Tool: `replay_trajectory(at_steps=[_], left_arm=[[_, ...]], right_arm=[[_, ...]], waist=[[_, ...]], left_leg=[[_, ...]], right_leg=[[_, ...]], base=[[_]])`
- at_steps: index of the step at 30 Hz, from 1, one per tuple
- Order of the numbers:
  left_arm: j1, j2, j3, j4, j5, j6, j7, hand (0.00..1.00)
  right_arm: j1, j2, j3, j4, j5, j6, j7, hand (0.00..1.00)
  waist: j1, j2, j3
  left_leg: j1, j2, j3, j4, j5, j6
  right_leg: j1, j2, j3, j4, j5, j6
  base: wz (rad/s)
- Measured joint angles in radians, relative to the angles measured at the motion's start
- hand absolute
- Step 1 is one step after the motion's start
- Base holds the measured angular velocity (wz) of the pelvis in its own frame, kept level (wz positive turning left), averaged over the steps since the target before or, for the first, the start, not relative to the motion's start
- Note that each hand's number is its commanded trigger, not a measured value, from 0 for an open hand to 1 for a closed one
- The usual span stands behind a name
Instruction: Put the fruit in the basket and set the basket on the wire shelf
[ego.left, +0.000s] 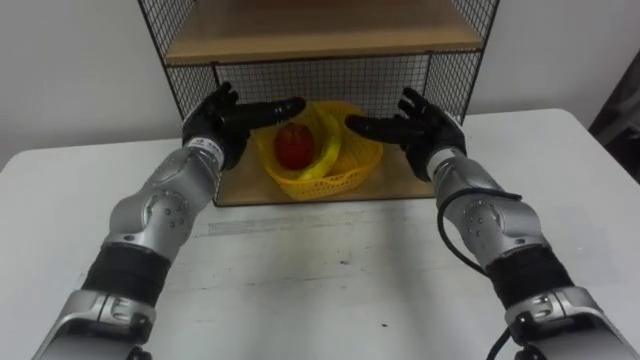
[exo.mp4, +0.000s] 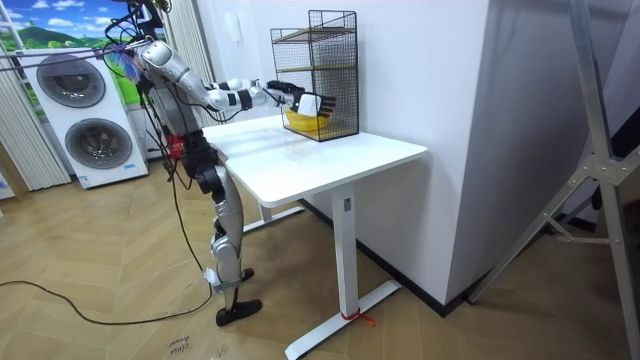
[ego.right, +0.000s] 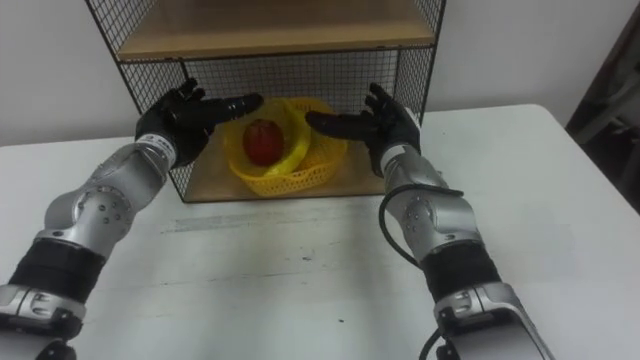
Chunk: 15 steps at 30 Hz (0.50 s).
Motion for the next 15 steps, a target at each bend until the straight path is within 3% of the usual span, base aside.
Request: replay_trajectory(at_steps=[5, 8, 15], left_arm=[[0.001, 0.000, 0.030, -0.057, 0.000, 0.022, 0.000, 0.00], [0.001, 0.004, 0.050, -0.075, 0.000, 0.022, 0.000, 0.00], [0.006, 0.005, 0.068, -0.076, 0.005, 0.027, -0.002, 0.00]], right_arm=[[0.000, -0.014, -0.001, -0.016, -0.002, 0.010, 0.014, 0.00], [0.000, -0.017, -0.001, -0.018, 0.001, 0.011, 0.029, 0.00], [0.001, -0.023, -0.003, -0.070, -0.005, 0.011, 0.036, 0.00]], waist=[[0.002, 0.000, -0.0022], [0.002, 0.000, -0.0081], [0.000, 0.000, -0.0078]], left_leg=[[0.003, 0.000, 0.001, -0.003, 0.000, 0.000], [0.011, 0.000, 0.003, -0.004, 0.000, 0.000], [0.023, 0.000, 0.005, -0.015, 0.003, -0.002]], right_leg=[[0.000, 0.001, 0.003, 0.000, 0.000, 0.000], [0.005, 0.001, 0.008, 0.001, 0.000, 0.000], [0.012, 0.001, 0.011, 0.001, 0.000, 0.000]], base=[[-0.01], [-0.03], [-0.02]])
